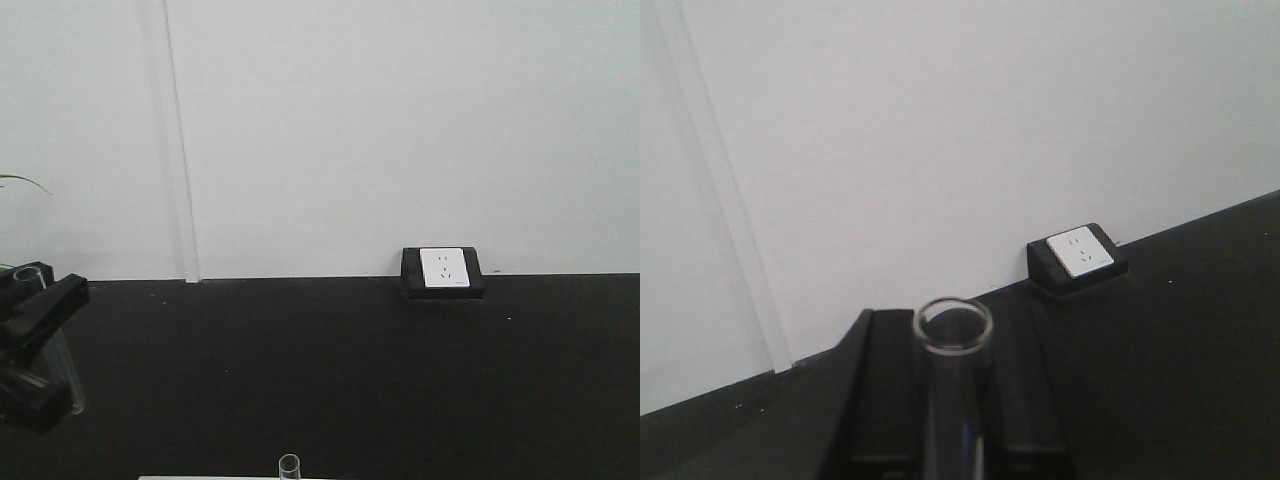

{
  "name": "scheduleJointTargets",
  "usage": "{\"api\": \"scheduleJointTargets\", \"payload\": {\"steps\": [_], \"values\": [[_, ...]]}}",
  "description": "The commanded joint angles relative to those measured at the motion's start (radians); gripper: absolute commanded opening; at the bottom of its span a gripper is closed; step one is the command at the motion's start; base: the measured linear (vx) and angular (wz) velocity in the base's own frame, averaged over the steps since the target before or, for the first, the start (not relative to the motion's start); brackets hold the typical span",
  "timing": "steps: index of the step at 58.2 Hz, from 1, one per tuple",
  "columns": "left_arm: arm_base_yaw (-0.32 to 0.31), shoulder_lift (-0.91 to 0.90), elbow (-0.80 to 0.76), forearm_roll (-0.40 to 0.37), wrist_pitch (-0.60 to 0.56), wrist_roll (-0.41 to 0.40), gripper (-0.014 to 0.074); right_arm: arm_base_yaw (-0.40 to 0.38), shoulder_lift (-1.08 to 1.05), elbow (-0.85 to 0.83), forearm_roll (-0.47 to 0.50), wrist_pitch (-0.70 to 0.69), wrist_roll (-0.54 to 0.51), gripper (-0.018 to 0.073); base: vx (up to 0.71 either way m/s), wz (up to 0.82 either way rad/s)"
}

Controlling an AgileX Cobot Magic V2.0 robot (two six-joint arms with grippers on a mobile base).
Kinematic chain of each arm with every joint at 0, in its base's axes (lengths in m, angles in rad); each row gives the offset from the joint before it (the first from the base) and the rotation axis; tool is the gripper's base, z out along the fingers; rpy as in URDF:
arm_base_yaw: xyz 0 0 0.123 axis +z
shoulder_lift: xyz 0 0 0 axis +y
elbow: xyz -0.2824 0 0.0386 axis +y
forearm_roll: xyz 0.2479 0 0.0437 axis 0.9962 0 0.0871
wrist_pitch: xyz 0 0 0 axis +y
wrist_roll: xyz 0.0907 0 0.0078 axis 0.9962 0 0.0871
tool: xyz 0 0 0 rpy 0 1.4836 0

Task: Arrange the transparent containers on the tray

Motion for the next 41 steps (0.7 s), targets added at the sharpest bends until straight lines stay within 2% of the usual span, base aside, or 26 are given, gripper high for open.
{"api": "scheduleJointTargets", "payload": {"steps": [1, 3, 4, 9, 14, 23, 31, 41], "values": [[-0.006, -0.049, -0.034, -0.014, -0.028, 0.002, 0.0077, 0.000, 0.027, -0.032, 0.117, -0.061, -0.098, 0.0356, 0.00, 0.00], [-0.006, -0.063, -0.034, -0.014, -0.021, 0.002, 0.0077, 0.007, 0.040, -0.032, 0.175, -0.039, -0.147, 0.0360, 0.00, 0.00], [-0.006, -0.087, -0.034, -0.014, -0.012, 0.002, 0.0077, 0.073, 0.082, -0.032, 0.332, 0.000, -0.325, 0.0370, 0.00, 0.00], [-0.006, -0.093, -0.034, -0.014, -0.009, 0.002, 0.0077, 0.182, 0.141, -0.032, 0.483, -0.015, -0.527, 0.0372, 0.00, 0.00], [-0.006, -0.093, -0.034, -0.014, -0.009, 0.002, 0.0077, 0.307, 0.209, -0.032, 0.635, -0.087, -0.720, 0.0372, 0.00, 0.00], [-0.006, -0.093, -0.034, -0.014, -0.009, 0.002, 0.0077, 0.520, 0.354, -0.032, 0.836, -0.238, -0.990, 0.0372, 0.00, 0.00], [-0.006, -0.093, -0.034, -0.014, -0.009, 0.002, 0.0079, 0.675, 0.458, -0.032, 0.916, -0.261, -1.126, 0.0379, 0.00, 0.00], [-0.006, -0.093, -0.034, -0.014, -0.009, 0.002, 0.0080, 0.821, 0.550, -0.032, 0.967, -0.299, -1.129, 0.0380, 0.00, 0.00]]}}
